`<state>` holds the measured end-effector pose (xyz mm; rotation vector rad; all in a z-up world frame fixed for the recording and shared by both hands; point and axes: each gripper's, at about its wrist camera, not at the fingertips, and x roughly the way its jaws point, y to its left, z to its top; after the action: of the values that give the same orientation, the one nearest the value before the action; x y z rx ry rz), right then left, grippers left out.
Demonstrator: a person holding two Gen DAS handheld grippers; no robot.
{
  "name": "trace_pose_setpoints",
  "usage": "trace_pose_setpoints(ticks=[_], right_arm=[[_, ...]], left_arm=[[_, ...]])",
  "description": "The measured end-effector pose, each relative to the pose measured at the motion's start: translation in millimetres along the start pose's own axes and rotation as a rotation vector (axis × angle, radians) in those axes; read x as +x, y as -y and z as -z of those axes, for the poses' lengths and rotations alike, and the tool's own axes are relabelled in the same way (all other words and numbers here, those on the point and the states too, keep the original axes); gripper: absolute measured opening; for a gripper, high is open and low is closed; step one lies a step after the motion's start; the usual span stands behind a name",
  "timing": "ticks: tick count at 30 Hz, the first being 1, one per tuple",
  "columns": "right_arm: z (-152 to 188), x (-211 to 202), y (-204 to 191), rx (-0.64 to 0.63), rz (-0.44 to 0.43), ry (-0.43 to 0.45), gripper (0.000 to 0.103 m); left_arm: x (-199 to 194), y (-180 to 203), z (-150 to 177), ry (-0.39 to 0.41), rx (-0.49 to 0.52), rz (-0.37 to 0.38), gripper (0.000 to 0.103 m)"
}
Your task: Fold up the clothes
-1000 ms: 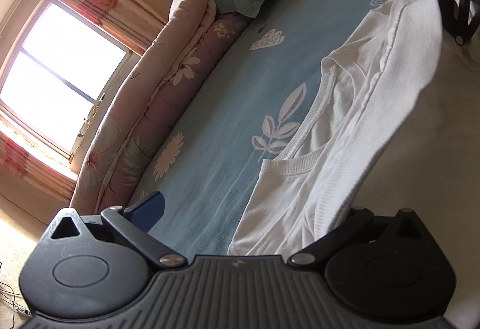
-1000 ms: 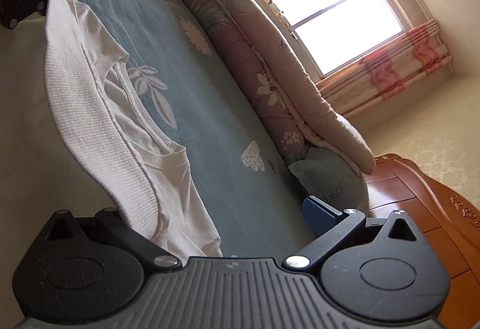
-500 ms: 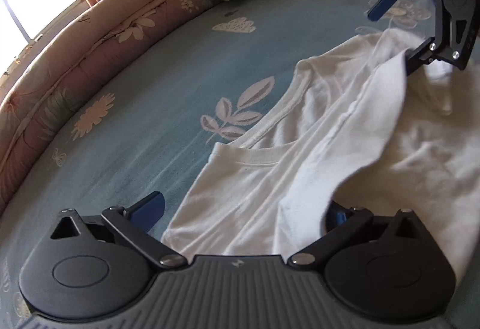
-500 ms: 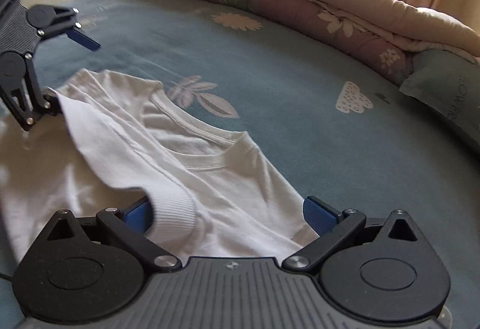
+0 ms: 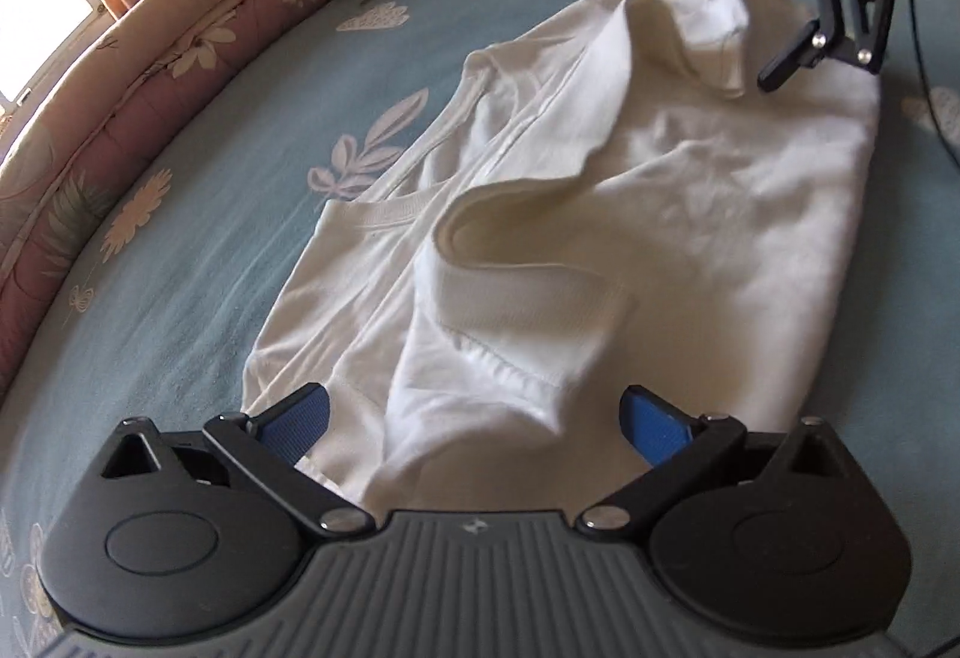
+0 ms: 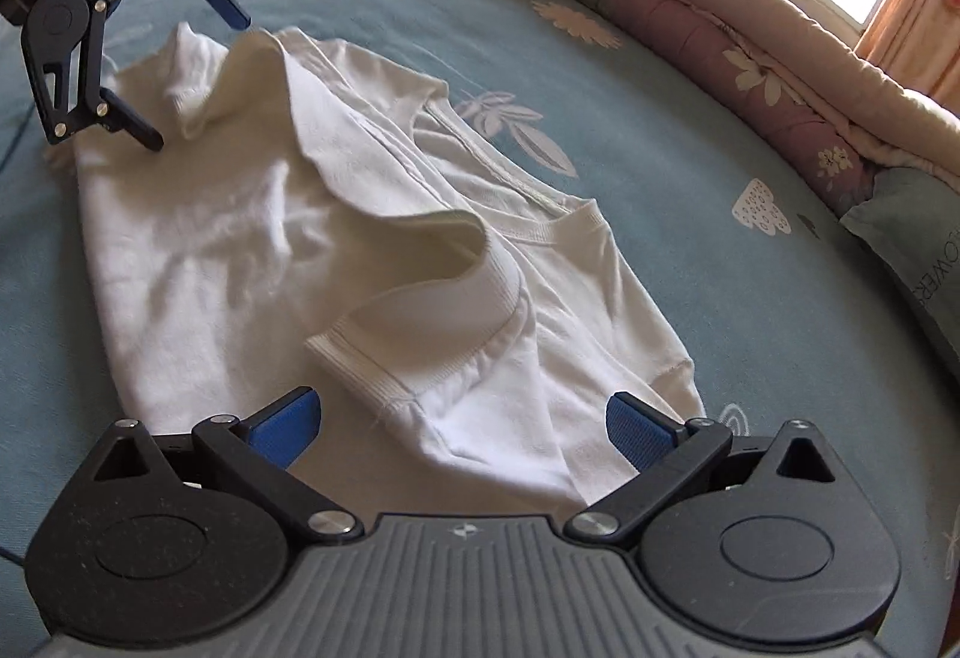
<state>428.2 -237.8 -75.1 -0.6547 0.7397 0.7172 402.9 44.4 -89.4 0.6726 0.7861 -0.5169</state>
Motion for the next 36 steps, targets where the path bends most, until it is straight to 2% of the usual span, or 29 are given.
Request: trace_pose_setpoints(ticks=[2, 6, 8, 12, 14, 16, 18, 21, 23, 26, 30, 31, 33, 36], right_arm=[[1, 4, 8, 0.002, 0.042, 0.001, 0.103], [2, 3, 41, 0.119, 0.062, 0.047, 0.103], [3, 5, 57, 0.181, 0.098, 0.058, 0.103], [9, 11, 82, 0.302, 0.213, 0.052, 0.103], [11, 8, 87, 0.347, 0.255, 0.050, 0.103], [11, -2, 85, 0.354, 0.251, 0.095, 0.103], [7, -14, 77, 0.352, 0.207, 0.149, 0.103], [1, -15, 64, 0.366, 0.006, 0.213, 0.103], [-4, -15, 55, 0.373, -0.122, 0.251, 0.103], [-8, 10, 43, 0.381, -0.231, 0.230, 0.103], [-5, 48, 44, 0.461, -0.213, 0.173, 0.103], [-2, 56, 47, 0.486, -0.208, 0.164, 0.103], [1, 60, 51, 0.506, -0.209, 0.194, 0.103], [0, 59, 49, 0.496, -0.194, 0.184, 0.103]], left_arm=[[5, -9, -2, 0.003, -0.020, -0.023, 0.102], [10, -47, -7, 0.038, -0.159, -0.072, 0.102], [12, -67, -10, 0.057, -0.231, -0.097, 0.102], [22, -94, -8, 0.018, -0.331, -0.228, 0.102], [19, -100, -4, 0.024, -0.366, -0.249, 0.102], [6, -93, -3, 0.074, -0.383, -0.198, 0.102], [-7, -86, -2, 0.127, -0.399, -0.143, 0.102], [-11, -64, -6, 0.179, -0.404, 0.075, 0.102], [-2, -51, -11, 0.192, -0.403, 0.171, 0.102], [14, -36, -18, 0.211, -0.414, 0.283, 0.102], [46, -40, -24, 0.216, -0.510, 0.347, 0.102], [56, -45, -22, 0.198, -0.547, 0.338, 0.102], [73, -56, -17, 0.162, -0.591, 0.285, 0.102], [77, -71, -6, 0.157, -0.649, 0.171, 0.102]])
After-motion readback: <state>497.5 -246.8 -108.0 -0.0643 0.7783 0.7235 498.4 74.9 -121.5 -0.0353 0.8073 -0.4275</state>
